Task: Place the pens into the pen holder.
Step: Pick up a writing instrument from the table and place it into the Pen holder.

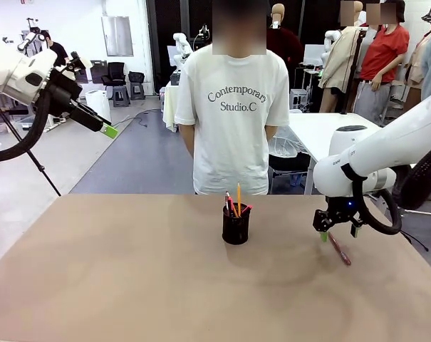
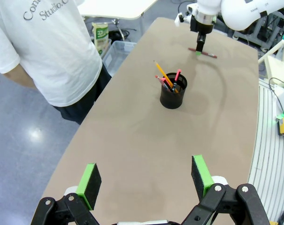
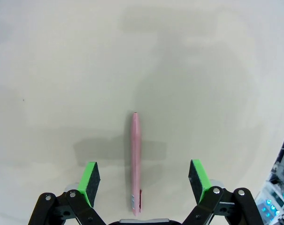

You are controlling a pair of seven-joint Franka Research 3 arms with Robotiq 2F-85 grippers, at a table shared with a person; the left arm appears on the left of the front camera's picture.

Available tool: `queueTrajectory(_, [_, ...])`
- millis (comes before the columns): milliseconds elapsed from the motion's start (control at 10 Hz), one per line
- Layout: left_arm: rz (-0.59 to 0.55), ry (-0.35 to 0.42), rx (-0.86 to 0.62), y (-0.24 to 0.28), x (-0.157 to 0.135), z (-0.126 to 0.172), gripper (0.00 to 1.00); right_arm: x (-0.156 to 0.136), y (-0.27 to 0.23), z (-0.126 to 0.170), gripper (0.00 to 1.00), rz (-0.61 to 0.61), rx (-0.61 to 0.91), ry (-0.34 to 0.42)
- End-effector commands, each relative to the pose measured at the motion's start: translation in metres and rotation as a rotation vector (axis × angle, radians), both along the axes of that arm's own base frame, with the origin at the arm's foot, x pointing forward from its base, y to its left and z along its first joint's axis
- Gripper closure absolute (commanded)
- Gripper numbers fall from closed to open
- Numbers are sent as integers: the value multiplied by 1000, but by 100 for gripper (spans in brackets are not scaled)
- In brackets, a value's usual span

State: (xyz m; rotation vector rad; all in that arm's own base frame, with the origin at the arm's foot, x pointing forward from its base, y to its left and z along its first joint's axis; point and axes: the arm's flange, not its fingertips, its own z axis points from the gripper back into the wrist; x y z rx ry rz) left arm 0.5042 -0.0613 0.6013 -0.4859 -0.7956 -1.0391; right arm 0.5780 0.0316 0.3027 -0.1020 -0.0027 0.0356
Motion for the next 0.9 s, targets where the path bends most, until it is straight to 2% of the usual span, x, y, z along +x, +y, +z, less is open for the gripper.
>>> queueTrajectory(0, [8,9,-9,1,-1,1,0,-4,-1,-6,0,-39,12,-19])
queueTrajectory(200, [8,9,-9,1,-1,1,0,-3,-4,-10,0,-50,17,-30])
queueTrajectory(300, [8,9,-9,1,-1,1,0,-4,-4,-10,14,-13,18,-53])
queueTrajectory(700, [8,9,-9,1,-1,1,0,-5,-5,-11,92,-42,16,-45])
queueTrajectory(800, [8,9,-9,1,-1,1,0,-5,-5,-12,100,-45,20,-44])
